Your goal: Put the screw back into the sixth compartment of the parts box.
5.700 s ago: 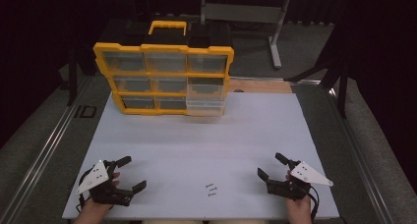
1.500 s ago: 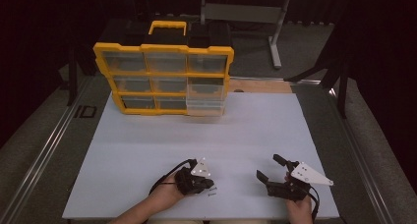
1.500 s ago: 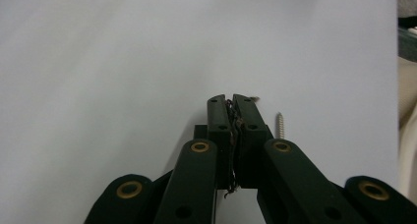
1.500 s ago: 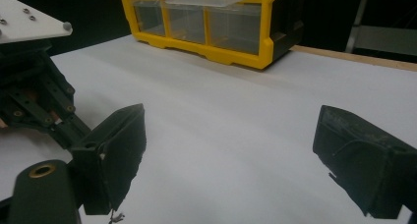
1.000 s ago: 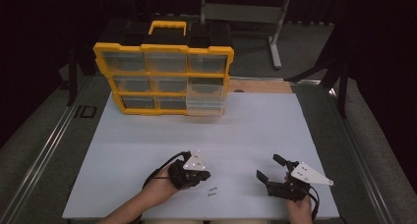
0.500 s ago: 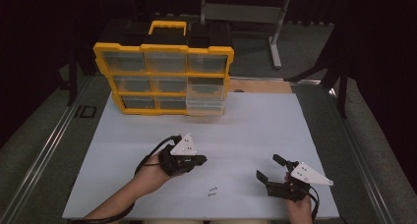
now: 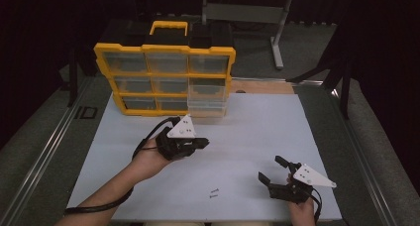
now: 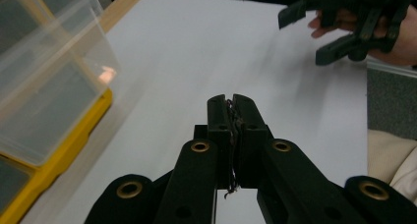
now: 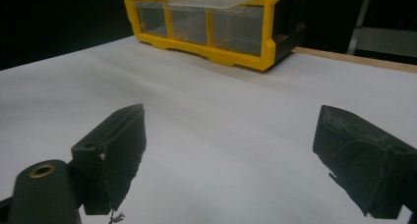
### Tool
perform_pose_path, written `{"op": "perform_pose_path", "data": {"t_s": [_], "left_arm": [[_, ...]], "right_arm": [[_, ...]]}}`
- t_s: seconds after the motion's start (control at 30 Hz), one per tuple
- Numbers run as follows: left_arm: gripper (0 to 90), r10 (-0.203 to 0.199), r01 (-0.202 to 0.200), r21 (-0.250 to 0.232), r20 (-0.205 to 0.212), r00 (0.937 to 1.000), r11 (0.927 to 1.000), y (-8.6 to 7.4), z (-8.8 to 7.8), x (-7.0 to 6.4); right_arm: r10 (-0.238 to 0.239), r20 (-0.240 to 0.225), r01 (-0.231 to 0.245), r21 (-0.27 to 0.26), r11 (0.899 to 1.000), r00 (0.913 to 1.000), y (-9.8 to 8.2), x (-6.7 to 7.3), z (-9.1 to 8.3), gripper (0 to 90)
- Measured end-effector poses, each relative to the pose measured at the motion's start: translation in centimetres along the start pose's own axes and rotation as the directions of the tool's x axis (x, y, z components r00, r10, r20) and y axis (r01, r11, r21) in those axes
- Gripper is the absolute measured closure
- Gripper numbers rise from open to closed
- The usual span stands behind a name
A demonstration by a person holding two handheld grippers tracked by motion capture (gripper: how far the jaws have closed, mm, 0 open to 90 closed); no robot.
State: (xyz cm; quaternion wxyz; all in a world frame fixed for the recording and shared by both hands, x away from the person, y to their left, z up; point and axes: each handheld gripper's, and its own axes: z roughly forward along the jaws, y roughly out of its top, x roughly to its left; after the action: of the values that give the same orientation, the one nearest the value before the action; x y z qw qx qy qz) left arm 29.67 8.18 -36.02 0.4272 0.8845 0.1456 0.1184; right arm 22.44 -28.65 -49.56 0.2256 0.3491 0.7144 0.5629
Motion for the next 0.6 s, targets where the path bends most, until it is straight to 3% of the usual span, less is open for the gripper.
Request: {"op": "perform_pose_path", "data": {"t_s": [0.47, 0.6], "left_arm": [[88.5, -0.003, -0.003, -0.060, -0.096, 0.9954, 0.9982, 3.7, -2.8, 4.1], [88.5, -0.006, 0.000, -0.054, -0.119, 0.9929, 0.9985, 4.5, -2.9, 5.2]], "right_arm": [[-0.001, -0.003, 0.001, 0.000, 1.000, 1.0000, 0.0, 0.0, 0.0, 12.6], [0.000, -0.004, 0.000, 0.002, 1.000, 1.0000, 0.0, 0.0, 0.0, 12.6]]}}
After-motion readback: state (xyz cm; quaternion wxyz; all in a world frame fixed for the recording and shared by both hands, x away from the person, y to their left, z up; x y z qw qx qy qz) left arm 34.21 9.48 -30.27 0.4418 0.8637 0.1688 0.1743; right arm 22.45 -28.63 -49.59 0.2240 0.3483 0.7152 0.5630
